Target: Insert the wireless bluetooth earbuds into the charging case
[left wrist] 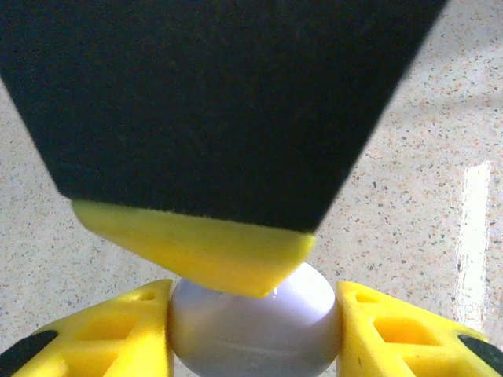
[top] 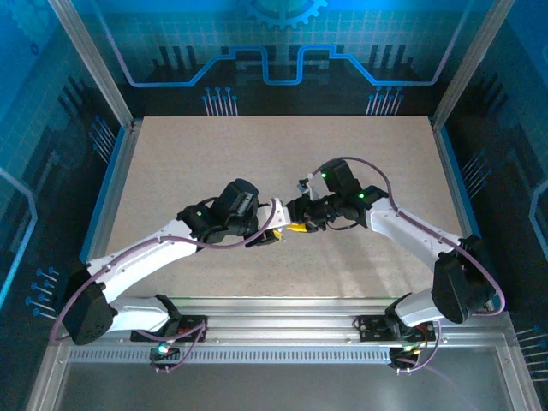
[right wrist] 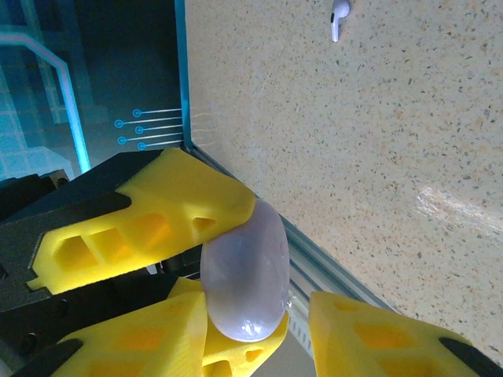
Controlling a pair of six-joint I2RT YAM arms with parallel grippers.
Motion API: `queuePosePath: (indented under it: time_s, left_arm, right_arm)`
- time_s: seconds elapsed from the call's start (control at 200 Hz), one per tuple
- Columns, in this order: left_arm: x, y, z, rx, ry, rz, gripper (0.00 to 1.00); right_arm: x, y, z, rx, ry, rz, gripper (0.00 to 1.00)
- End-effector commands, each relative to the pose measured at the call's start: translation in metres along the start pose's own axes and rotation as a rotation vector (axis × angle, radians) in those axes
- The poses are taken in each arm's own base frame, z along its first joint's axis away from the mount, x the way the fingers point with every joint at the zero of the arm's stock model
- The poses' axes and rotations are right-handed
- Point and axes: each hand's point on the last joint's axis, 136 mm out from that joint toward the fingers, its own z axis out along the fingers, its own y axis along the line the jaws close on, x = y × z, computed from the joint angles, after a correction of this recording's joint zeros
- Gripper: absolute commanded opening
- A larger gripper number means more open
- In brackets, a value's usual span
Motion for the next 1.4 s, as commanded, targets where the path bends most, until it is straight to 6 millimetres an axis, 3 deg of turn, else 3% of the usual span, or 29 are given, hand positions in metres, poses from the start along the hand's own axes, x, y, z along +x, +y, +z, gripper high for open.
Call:
queuePosePath:
  time_s: [0.0, 0.48, 0.72, 1.001, 1.066, 1.216, 1.391]
  left_arm:
    - [-0.017, -0.002, -0.007, -0.008, -0.072, 0.003, 0.43]
    - [-0.021, -0.002, -0.007, -0.006, -0.082, -0.003, 0.43]
    - [-0.027, -0.003, -0.010, -0.001, -0.103, -0.013, 0.43]
    - [-0.027, -0.002, -0.009, -0.003, -0.100, -0.016, 0.43]
    - [-0.027, -0.003, -0.009, -0.003, -0.099, -0.016, 0.49]
    - [-0.027, -0.001, -0.011, -0.012, -0.104, -0.026, 0.76]
    - [-0.027, -0.006, -0.014, 0.009, -0.109, -0.039, 0.83]
  right_arm:
    - [0.006, 0.005, 0.008, -0.018, 0.037, -0.008, 0.38]
    - [0.013, 0.014, 0.011, -0.046, 0.074, -0.046, 0.34]
    - [0.018, 0.016, 0.016, -0.053, 0.103, -0.055, 0.27]
    - [0.017, 0.023, 0.009, -0.044, 0.085, -0.099, 0.21]
    - [0.016, 0.023, 0.008, -0.038, 0.081, -0.104, 0.21]
    - [0.014, 0.020, 0.002, -0.008, 0.065, -0.129, 0.20]
    - [0.008, 0.011, -0.007, 0.048, 0.026, -0.196, 0.20]
